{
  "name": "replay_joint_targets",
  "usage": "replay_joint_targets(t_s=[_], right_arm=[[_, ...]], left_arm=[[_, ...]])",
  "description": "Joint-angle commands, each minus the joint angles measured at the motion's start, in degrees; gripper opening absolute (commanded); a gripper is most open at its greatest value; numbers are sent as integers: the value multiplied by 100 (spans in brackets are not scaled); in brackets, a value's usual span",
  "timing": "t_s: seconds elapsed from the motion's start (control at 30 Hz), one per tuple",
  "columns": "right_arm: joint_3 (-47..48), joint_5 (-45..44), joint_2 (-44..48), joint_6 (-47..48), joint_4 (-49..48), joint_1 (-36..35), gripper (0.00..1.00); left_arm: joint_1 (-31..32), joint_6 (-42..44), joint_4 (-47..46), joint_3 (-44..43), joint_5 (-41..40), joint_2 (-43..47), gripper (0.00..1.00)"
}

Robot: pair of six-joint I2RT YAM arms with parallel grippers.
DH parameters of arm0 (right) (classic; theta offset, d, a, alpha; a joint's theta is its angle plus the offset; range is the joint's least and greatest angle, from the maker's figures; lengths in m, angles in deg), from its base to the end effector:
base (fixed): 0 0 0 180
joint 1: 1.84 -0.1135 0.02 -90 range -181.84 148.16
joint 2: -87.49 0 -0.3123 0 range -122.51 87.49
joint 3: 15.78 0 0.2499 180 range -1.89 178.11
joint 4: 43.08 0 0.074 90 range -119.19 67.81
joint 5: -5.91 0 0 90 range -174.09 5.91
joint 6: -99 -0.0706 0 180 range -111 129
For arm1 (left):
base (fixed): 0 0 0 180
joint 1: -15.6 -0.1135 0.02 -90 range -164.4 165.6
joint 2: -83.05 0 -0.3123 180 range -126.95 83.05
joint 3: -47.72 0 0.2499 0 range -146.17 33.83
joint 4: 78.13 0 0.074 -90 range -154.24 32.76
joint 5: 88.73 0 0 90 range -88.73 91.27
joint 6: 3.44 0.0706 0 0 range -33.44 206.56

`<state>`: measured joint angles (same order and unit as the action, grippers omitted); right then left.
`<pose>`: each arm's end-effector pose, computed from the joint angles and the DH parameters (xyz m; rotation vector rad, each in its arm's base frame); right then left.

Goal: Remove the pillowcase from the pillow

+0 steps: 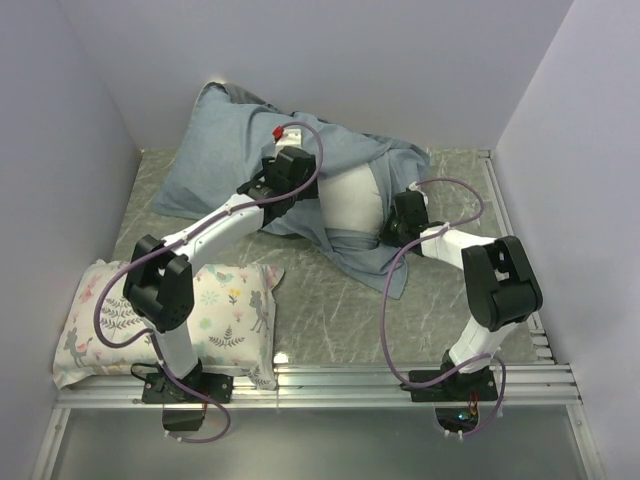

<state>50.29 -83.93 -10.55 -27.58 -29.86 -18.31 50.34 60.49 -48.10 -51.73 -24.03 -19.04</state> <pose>0.3620 0.1072 0.1878 0.4187 2.3691 0.4460 0.3879 -0.2322 0.3330 -0.0968 2.0829 -0.1720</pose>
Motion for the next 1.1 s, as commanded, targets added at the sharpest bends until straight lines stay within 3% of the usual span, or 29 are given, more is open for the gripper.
replay_joint_targets(t_s=[0.0,0.17,0.33,0.5,0.6,0.67,1.07], right_arm=[[-103,256,162,-69,75,-58,0],[-103,265,206,-69,76,-58,0],[-129,247,268,-69,75,-58,0],[-199,265,312,-130,-81,-58,0],[-349,352,373,-235,-240,-32,0],[-489,501,391,-349,-355,29,0],[-753,687,505,-499,-707,144,0]], left_arm=[[173,268,170,-408,-291,408,77],[542,321,346,-611,-397,716,82],[823,128,179,-594,542,822,83],[1114,-284,-76,-751,1079,225,85],[1114,-636,-601,-568,1394,-136,94],[1114,-820,-778,-558,1536,-443,95],[1131,-900,64,-1568,333,-2306,99]])
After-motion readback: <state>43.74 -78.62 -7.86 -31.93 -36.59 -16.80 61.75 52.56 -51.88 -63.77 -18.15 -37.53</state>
